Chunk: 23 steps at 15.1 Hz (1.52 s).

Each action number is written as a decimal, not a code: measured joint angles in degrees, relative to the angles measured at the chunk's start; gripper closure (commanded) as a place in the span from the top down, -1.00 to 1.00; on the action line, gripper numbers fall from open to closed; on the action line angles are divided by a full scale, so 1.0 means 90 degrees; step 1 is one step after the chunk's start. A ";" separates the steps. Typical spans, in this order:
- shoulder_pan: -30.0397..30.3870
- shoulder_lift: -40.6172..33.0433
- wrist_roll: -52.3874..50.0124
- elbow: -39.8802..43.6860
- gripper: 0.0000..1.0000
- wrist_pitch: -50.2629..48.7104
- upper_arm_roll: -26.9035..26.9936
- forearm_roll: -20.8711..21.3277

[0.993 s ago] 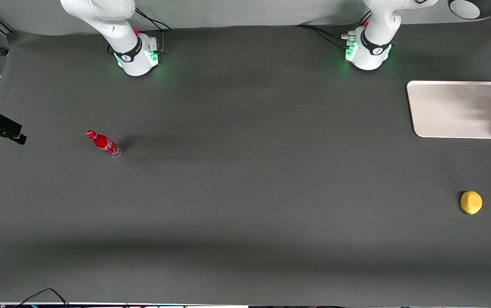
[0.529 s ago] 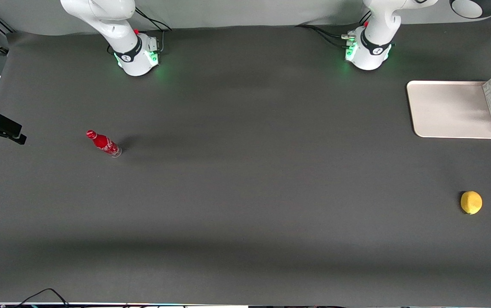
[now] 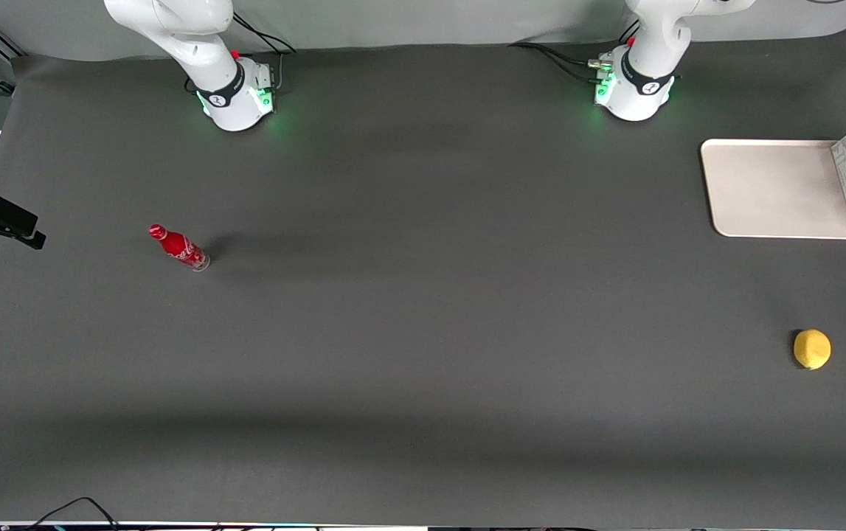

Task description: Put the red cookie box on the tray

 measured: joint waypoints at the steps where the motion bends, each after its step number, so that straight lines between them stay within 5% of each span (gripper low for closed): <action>1: -0.0010 -0.0104 -0.0322 0.0487 1.00 -0.0575 0.0017 0.0212; 6: -0.0252 -0.0648 -0.2344 0.2624 1.00 -0.2976 -0.0230 0.0842; 11: -0.0283 -0.1868 -0.5338 0.3361 1.00 -0.3982 -0.2575 0.2291; 14: -0.0274 -0.2850 -0.7083 0.2826 1.00 -0.4032 -0.4289 0.2859; 18: -0.0266 -0.3965 -0.8814 0.0951 1.00 -0.2965 -0.6019 0.3170; 23: -0.0267 -0.4631 -0.9504 -0.0756 1.00 -0.1718 -0.6863 0.3261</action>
